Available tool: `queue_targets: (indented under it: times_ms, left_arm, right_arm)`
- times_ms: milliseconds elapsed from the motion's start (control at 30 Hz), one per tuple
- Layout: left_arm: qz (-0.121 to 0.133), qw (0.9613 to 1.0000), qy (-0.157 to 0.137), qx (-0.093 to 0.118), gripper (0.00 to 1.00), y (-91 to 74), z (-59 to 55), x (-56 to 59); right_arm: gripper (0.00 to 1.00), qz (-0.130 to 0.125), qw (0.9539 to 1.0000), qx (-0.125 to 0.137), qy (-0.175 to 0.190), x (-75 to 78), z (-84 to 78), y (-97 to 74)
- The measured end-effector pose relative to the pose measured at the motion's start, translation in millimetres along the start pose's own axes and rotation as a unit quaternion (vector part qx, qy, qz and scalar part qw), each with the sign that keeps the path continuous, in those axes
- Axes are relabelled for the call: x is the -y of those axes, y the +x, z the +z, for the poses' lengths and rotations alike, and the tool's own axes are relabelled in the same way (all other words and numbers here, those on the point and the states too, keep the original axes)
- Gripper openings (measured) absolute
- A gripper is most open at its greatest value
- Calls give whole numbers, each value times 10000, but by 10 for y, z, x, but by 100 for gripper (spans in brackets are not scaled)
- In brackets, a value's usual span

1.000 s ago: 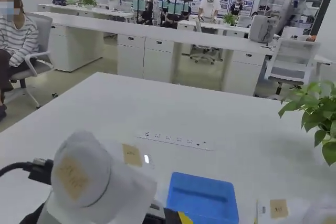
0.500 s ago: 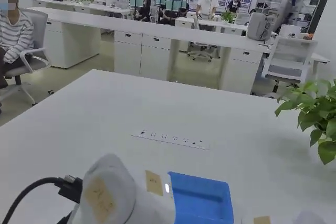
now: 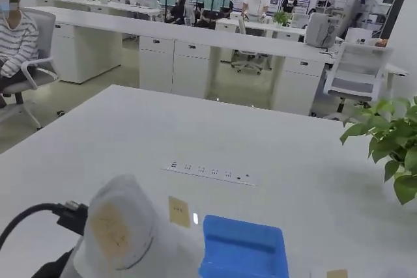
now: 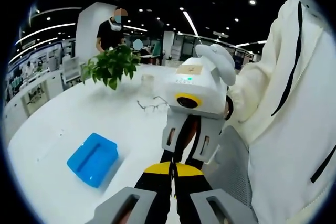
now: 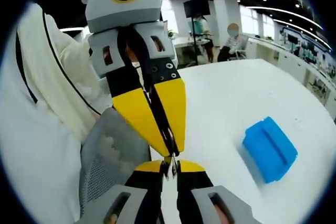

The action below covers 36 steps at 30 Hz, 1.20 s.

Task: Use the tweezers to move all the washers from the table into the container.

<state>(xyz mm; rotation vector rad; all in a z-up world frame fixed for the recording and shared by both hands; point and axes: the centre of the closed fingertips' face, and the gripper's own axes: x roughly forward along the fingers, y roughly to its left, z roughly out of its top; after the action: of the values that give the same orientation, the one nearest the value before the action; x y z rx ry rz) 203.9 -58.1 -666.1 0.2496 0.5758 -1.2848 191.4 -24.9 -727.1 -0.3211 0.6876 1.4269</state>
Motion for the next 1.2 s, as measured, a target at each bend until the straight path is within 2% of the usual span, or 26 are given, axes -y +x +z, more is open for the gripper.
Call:
queue_targets:
  times_ms: [133,200,300,367,433,533,667,733,767,933,1067,1200]
  left_arm:
    - [-15,9998,198,-71,0,-22,15,-23]
    - [2,9997,239,63,0,-39,72,-43]
    - [-79,9997,179,136,0,-69,130,-44]
    - [-78,9996,234,126,0,-81,138,-40]
    - [-156,9995,197,202,0,-109,177,-17]
    - [-190,9993,195,264,0,-113,201,11]
    - [-183,9987,421,234,0,-97,158,36]
    - [-291,9987,376,207,0,-90,145,70]
    - [-274,9985,415,248,0,-89,156,71]
    - [-256,9981,528,189,0,-96,125,68]
    - [-99,9974,706,122,0,-115,28,-15]
    - [-128,9964,818,178,0,-56,-20,-68]
  right_arm:
    - [9,-75,9999,156,4,38,8,-15]
    - [15,-76,9999,-21,148,50,-86,8]
    - [11,-148,9999,-7,52,58,-162,34]
    - [11,-158,9998,-39,131,68,-206,52]
    - [7,-207,9996,-62,155,87,-250,60]
    - [8,-218,9995,50,236,88,-234,56]
    - [11,-78,9994,184,274,7,-154,31]
    - [7,-184,9995,225,144,27,-123,19]
    - [6,-170,9996,204,139,20,-130,23]
    - [5,-158,9996,184,172,62,-154,28]
    - [5,-291,9996,-21,-17,151,-233,17]
    - [5,-382,9992,-145,-5,288,-272,49]
